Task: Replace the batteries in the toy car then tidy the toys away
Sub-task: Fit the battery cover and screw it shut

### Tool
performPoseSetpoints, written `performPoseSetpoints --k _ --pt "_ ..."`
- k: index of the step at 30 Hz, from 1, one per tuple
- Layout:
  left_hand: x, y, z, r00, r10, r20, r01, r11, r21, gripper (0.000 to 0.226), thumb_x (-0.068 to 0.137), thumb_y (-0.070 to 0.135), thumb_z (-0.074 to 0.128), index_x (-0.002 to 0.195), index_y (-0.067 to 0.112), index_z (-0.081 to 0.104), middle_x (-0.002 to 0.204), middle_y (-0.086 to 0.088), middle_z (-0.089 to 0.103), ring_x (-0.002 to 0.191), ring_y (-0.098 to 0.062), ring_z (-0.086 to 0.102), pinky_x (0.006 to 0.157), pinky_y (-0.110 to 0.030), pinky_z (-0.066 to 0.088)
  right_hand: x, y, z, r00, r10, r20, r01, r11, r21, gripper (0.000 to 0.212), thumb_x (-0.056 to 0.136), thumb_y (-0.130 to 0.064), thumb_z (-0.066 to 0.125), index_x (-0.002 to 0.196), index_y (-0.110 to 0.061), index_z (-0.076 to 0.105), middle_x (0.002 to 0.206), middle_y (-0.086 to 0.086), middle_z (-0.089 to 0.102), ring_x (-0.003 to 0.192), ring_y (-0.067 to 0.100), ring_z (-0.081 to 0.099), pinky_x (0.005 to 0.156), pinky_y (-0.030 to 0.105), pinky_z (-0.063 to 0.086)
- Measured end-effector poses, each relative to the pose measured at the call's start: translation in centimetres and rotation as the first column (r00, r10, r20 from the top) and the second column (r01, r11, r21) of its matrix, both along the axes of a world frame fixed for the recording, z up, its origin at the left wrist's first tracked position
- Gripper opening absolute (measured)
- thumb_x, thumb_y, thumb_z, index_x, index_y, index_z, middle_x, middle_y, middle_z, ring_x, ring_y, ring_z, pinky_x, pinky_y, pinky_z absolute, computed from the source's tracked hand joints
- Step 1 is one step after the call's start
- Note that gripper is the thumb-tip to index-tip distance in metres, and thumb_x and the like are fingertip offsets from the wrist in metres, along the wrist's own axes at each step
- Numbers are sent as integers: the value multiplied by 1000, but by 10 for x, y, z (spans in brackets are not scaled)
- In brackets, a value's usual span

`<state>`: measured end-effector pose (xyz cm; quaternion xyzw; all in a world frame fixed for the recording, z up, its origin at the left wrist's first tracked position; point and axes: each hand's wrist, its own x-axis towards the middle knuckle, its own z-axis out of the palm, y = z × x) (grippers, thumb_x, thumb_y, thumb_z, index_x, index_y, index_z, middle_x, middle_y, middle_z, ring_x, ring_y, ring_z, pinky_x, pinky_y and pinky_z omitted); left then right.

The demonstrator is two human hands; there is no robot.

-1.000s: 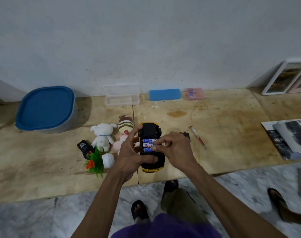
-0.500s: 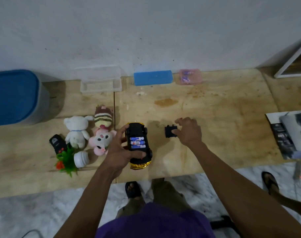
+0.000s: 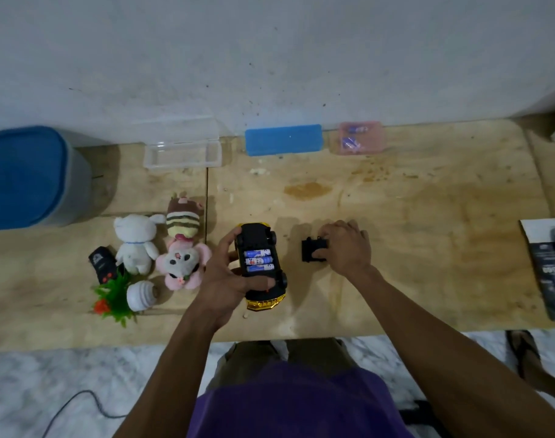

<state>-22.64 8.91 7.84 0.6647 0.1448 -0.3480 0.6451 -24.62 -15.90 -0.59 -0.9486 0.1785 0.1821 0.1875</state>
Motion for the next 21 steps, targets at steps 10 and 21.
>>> performPoseSetpoints --k 10,21 --pt "2 15 28 995 -52 83 62 992 -114 117 40 4 96 136 50 48 134 -8 56 119 -33 62 91 -54 58 8 13 92 790 -586 181 230 557 798 12 79 -11 82 83 -5 72 78 4 74 71 9 64 72 27 54" --pt "-4 38 86 929 -166 332 245 946 -214 121 52 -16 90 145 45 40 140 5 52 116 -19 63 85 -49 60 -8 87 202 867 -305 395 -103 664 741 12 77 -15 84 84 -12 75 81 1 75 68 5 63 65 11 46"
